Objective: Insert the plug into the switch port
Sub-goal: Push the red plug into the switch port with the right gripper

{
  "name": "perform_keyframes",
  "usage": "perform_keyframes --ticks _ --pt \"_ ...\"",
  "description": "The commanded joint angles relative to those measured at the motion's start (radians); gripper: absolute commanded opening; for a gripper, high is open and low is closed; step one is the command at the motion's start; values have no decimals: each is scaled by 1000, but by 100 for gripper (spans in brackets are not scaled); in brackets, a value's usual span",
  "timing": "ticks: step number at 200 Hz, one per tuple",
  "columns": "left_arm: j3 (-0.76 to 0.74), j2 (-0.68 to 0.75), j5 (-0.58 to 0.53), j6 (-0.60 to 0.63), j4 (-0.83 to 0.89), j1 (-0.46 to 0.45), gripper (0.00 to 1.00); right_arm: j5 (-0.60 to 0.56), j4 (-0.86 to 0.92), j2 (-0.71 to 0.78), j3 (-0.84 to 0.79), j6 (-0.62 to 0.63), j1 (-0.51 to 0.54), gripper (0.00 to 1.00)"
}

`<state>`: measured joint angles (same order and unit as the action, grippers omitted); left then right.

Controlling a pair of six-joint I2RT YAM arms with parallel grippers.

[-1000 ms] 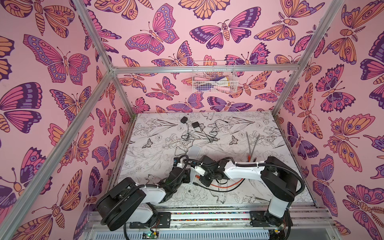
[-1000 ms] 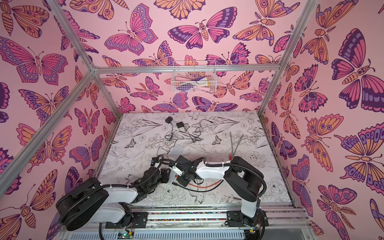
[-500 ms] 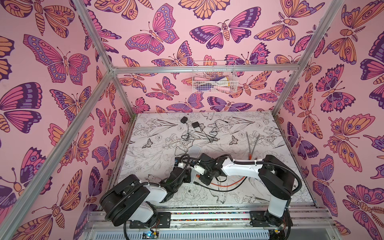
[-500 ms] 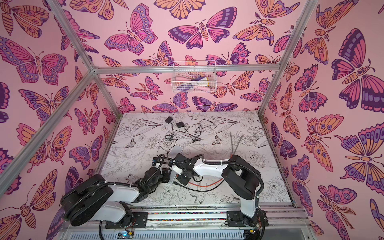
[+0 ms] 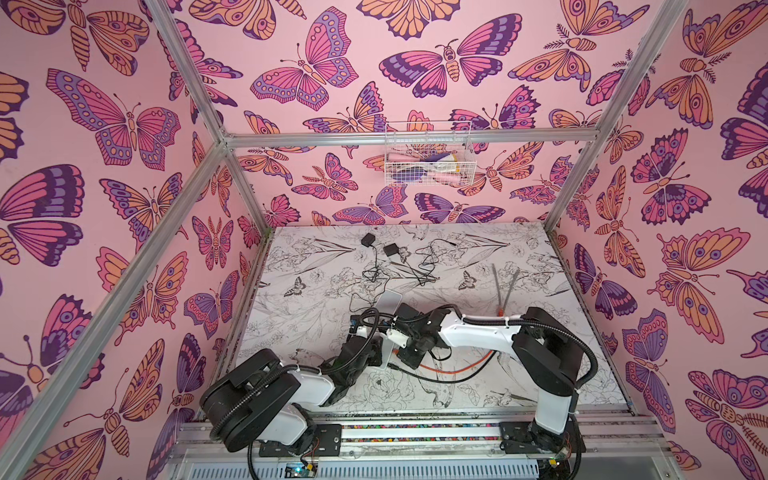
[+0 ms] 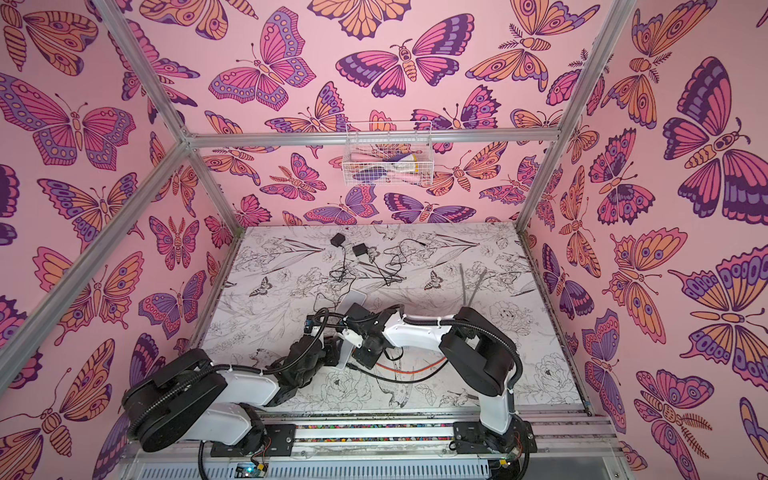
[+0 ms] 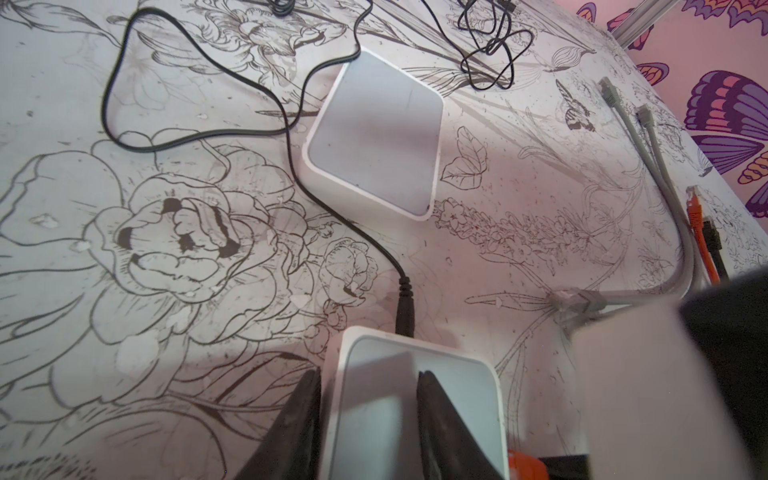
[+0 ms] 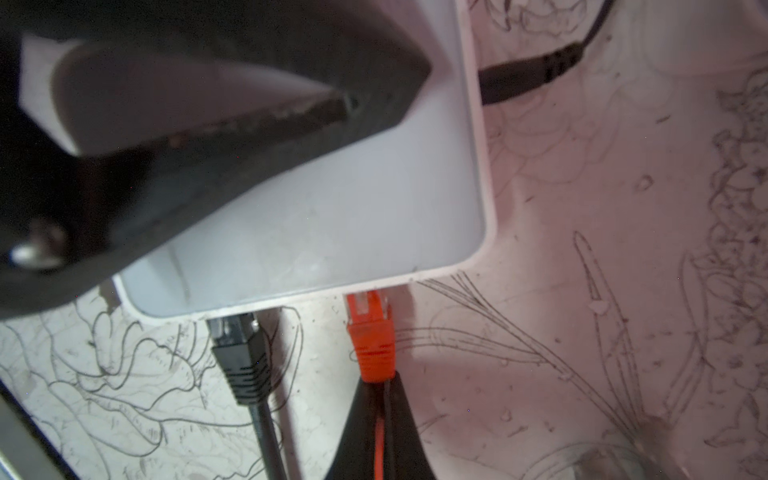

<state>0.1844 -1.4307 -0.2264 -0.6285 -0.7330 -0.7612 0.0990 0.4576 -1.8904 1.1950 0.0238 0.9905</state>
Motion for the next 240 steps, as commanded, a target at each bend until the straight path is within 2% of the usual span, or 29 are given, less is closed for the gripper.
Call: perform_keyframes --ticks 1,67,105,134,166,208,240 --pt "-27 -59 400 19 193 -107 39 131 -510 -11 162 3 17 0" --pt "-42 -29 359 24 210 -109 38 132 -449 -4 195 -1 17 0" --pt "17 57 235 14 419 -96 39 106 -428 46 131 8 16 0" --pt "45 108 202 17 488 -45 40 96 -432 90 57 2 16 2" --pt "67 148 178 41 537 31 40 93 -460 127 -36 -17 16 10" --pt "98 209 122 61 563 109 41 39 -514 173 -168 -47 16 18" --pt "162 278 113 91 657 139 42 -18 -506 218 -215 -55 17 19"
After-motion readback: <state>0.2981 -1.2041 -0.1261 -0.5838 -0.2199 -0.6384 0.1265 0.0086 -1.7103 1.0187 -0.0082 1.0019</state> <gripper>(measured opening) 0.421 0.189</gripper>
